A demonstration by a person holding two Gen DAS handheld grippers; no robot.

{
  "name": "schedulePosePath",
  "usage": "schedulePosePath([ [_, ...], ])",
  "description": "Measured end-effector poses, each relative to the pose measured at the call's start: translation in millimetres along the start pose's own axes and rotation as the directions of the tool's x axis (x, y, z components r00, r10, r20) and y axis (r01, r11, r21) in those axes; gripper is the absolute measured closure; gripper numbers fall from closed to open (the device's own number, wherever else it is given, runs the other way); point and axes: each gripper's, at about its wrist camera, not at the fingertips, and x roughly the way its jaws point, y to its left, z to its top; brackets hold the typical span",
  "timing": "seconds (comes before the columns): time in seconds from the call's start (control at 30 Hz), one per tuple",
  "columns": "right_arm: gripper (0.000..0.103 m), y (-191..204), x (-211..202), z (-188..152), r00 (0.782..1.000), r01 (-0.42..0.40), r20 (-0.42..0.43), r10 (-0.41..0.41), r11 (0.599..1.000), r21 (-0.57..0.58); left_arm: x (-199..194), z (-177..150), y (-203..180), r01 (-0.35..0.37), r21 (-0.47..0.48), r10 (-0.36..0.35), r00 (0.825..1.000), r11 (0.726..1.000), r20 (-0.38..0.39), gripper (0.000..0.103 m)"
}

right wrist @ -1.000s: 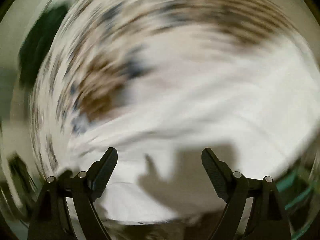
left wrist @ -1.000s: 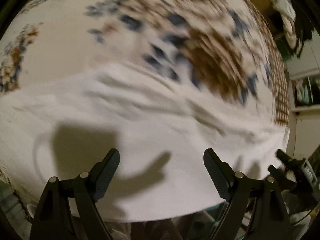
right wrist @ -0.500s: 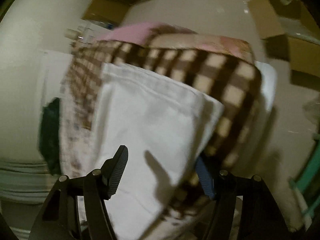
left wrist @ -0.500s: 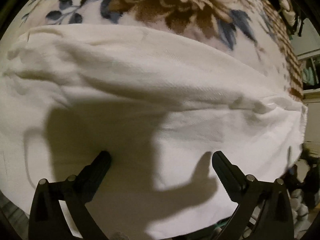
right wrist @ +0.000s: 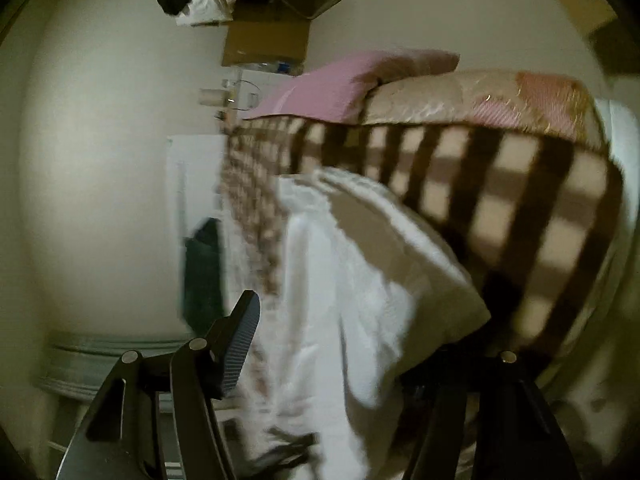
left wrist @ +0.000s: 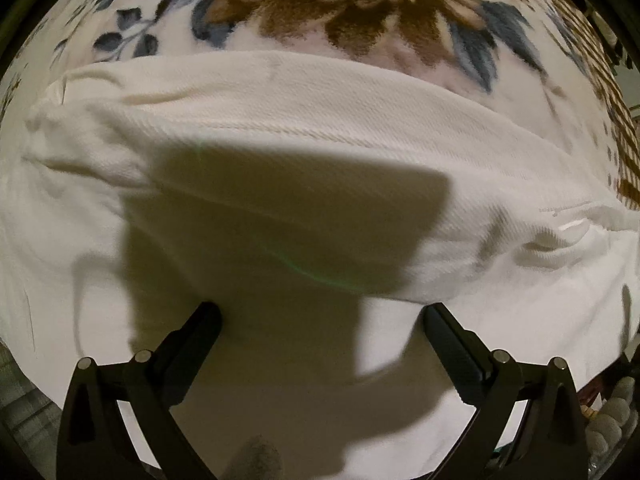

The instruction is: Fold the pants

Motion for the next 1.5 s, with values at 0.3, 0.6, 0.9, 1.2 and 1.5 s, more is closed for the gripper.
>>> schedulePosePath([
  [0.3,0.093,9,19,-7,0.989,0.149,-0.002,-0.149,0.988,-0.04,2,-1,-9,-0.001,-0.003,0.001,1.0,1.0,0.004,0.0],
  [0.6,0.095,115,-10,-54,0.966,0.26,0.082,-0.247,0.919,-0.296,-38,-7,19,0.117,-0.093,-0.113,0.993,0.989,0.04,0.0],
  [0.9,0.095,249,55,-181,0.958,0.211,-0.03,-0.286,0.77,-0.603,-95,-44,126,0.195,-0.195,-0.167,0.974,0.961,0.151,0.0],
  [1.2,0.095,249,172,-360,0.881,0.137,-0.185,-0.435,0.61,-0.78,-108,-69,230,0.16,-0.308,-0.108,0.978,0.938,0.18,0.0],
  [1.5,0.058,230,249,-444,0.714,0.103,-0.223,-0.664,0.414,-0.904,-111,-62,278,0.179,-0.377,-0.1,0.97,0.909,0.22,0.0],
])
